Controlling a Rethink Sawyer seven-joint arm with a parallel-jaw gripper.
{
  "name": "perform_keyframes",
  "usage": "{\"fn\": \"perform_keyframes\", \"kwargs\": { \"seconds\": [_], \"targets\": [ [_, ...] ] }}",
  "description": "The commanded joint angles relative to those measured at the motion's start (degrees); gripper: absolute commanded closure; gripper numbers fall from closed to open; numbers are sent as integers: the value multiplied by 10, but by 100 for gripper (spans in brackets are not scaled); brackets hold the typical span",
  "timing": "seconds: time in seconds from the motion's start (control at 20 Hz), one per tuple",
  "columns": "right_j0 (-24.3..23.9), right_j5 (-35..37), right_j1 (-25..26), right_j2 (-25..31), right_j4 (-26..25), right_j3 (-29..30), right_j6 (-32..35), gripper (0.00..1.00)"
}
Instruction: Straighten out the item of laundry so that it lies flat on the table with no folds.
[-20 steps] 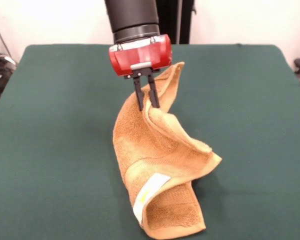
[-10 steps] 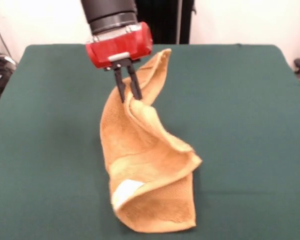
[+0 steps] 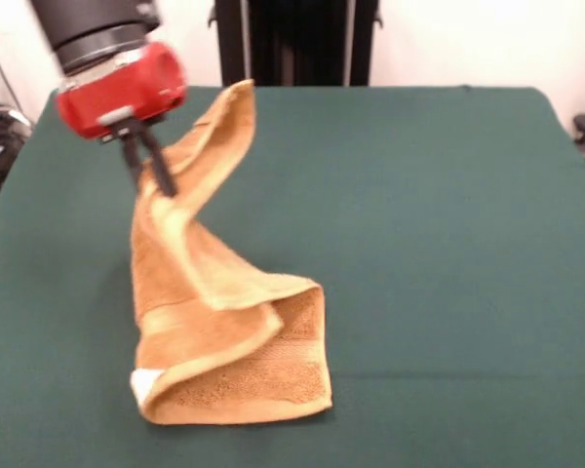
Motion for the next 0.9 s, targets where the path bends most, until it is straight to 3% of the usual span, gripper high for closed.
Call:
{"fn": "perform_keyframes", "kwargs": {
  "seconds": [0.05,0.35,0.9],
  "targets": [
    [-33,73,142,73,-50,-70,-222,100],
    [-48,76,206,78,-103,-98,-258,100],
    [-18,25,161,40,-164,-66,-159,100]
  ]
}}
